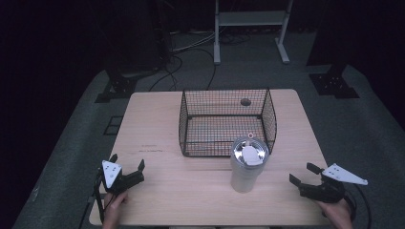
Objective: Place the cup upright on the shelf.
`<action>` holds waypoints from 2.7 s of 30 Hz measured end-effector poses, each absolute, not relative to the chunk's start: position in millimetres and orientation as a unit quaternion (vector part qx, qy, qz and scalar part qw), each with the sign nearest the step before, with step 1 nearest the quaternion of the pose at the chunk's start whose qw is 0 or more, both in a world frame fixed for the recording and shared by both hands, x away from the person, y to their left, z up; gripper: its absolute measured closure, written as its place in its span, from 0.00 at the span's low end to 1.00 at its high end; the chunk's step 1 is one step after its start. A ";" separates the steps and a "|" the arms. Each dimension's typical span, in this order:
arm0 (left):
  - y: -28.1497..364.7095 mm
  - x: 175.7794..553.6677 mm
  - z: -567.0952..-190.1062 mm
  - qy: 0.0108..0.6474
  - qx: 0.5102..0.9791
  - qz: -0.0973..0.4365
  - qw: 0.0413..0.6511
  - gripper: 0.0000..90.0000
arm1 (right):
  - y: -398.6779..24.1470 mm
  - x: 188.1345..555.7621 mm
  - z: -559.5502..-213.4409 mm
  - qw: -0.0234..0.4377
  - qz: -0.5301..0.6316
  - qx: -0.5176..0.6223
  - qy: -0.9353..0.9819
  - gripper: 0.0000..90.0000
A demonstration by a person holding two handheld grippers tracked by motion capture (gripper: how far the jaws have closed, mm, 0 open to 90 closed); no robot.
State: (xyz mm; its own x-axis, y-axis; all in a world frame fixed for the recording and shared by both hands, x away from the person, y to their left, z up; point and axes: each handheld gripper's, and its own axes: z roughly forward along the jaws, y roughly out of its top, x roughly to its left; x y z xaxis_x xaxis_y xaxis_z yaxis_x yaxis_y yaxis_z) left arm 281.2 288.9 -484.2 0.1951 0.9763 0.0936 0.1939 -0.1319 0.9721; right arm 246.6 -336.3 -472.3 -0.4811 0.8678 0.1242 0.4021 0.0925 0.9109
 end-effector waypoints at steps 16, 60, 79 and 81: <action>288.4 280.1 -484.3 0.466 0.623 0.426 0.461 0.00 | -316.2 243.2 -454.2 0.232 0.492 0.403 0.737 0.14; 288.9 280.1 -484.3 0.464 0.624 0.424 0.464 0.00 | -237.4 250.3 -436.4 0.173 0.506 0.283 0.796 0.04; 288.8 280.0 -484.3 0.463 0.624 0.425 0.464 0.00 | -212.1 263.9 -441.8 0.168 0.521 0.280 0.789 0.03; 288.9 280.0 -484.3 0.464 0.624 0.424 0.464 0.00 | -208.7 265.9 -443.3 0.169 0.521 0.277 0.789 0.03</action>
